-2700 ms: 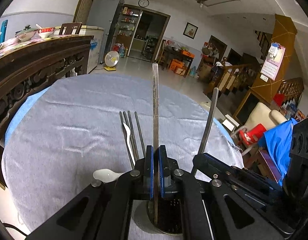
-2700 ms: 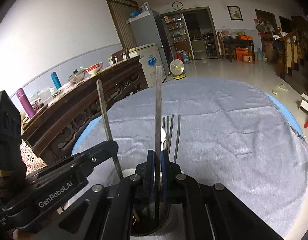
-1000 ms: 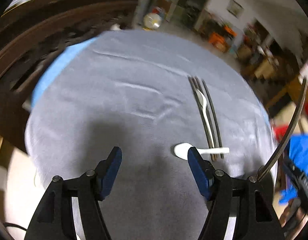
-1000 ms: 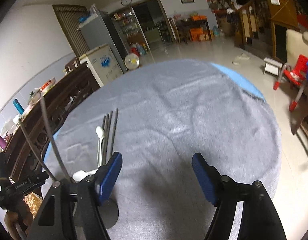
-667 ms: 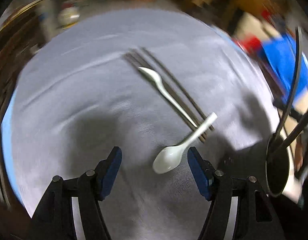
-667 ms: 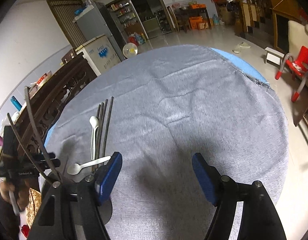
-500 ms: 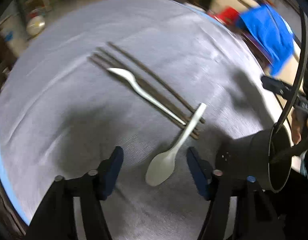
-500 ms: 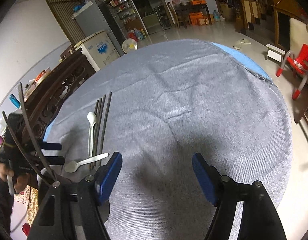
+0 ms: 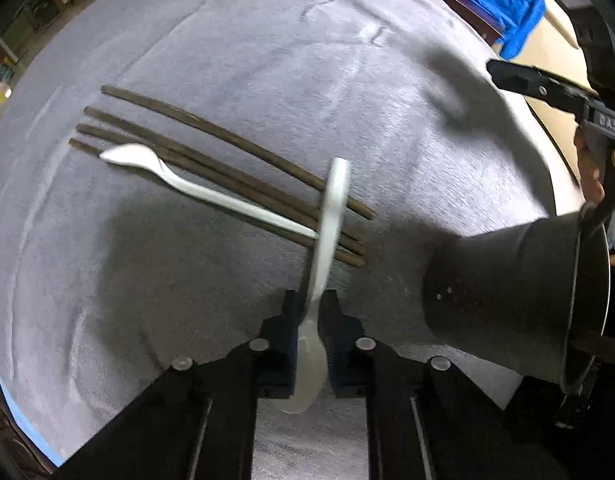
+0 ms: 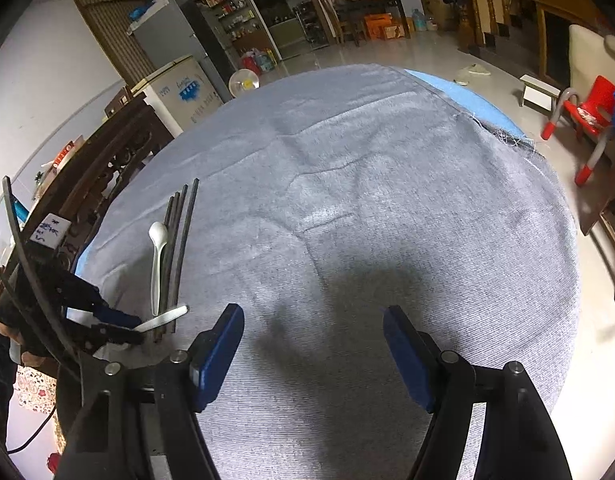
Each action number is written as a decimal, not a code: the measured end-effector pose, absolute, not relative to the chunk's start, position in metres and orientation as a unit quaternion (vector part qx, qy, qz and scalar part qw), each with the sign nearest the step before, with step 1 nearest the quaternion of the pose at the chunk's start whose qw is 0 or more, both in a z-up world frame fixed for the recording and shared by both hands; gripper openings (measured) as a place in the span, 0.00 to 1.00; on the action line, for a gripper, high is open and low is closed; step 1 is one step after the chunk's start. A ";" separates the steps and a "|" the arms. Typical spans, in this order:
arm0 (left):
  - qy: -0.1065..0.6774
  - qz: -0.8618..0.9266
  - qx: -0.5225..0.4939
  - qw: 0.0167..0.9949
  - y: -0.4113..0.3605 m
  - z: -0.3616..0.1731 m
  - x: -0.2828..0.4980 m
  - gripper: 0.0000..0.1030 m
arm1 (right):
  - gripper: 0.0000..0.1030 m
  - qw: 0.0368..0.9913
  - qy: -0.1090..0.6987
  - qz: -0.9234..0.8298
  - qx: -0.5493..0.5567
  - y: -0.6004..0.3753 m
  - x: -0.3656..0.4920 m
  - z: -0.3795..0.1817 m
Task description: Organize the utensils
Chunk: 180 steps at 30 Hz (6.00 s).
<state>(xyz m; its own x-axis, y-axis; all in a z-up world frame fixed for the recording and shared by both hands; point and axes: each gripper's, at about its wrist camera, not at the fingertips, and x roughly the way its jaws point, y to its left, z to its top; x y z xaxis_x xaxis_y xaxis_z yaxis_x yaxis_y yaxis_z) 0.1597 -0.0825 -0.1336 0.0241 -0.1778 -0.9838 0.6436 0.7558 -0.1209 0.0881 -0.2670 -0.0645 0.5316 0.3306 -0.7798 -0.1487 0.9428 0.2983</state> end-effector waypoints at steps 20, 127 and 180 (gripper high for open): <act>0.630 -0.247 0.142 0.723 -0.019 -0.132 0.091 0.09 | 0.73 0.863 0.472 0.141 0.113 -0.269 0.083 -0.070; 0.636 0.009 -0.187 0.748 0.063 -0.113 0.159 0.09 | 0.06 0.724 0.630 0.281 -0.018 -0.130 0.253 -0.091; 0.466 0.053 -0.298 0.831 0.074 0.003 0.046 0.10 | 0.06 0.855 0.435 0.233 0.161 -0.240 0.122 0.029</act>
